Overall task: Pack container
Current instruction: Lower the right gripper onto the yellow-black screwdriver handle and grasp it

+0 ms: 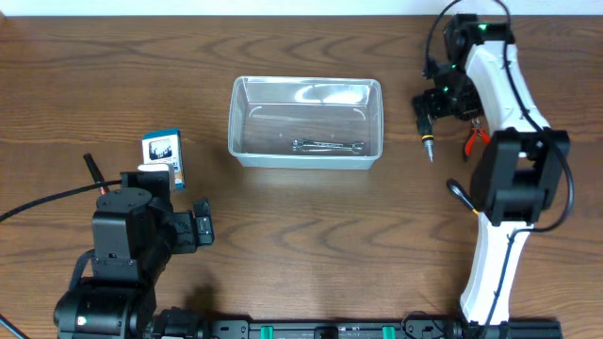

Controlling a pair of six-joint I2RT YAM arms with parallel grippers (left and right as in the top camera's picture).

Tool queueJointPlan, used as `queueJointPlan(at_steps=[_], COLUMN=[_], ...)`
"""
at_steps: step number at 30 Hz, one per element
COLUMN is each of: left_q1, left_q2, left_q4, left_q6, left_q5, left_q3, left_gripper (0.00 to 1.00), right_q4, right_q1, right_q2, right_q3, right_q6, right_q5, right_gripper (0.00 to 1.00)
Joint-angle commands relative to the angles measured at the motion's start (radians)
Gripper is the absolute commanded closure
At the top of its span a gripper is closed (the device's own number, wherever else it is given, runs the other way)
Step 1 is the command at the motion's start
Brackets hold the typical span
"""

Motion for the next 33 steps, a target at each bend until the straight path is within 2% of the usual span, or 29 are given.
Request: queueJointPlan(at_steps=[1,18,33], left_q1=[0.005,0.005,0.005], left_q2=[0.000,0.000,0.000], left_q4=[-0.001,-0.001,-0.001], left_q6=[0.010,0.010,0.010], left_q5=[0.010,0.010,0.010], left_q3=[-0.003,-0.003,-0.003], left_gripper=[0.02,0.02,0.02], right_q4=[0.020,0.091,0.090], right_q1=[0.026,0.035,0.025], right_q2=[0.034,0.104,0.144], right_q3=[-0.001,-0.001,-0.001], right_q6=[-0.015,-0.019,-0.026], right_q5=[-0.030,-0.030,-0.029], right_gripper=[0.01,0.01,0.01])
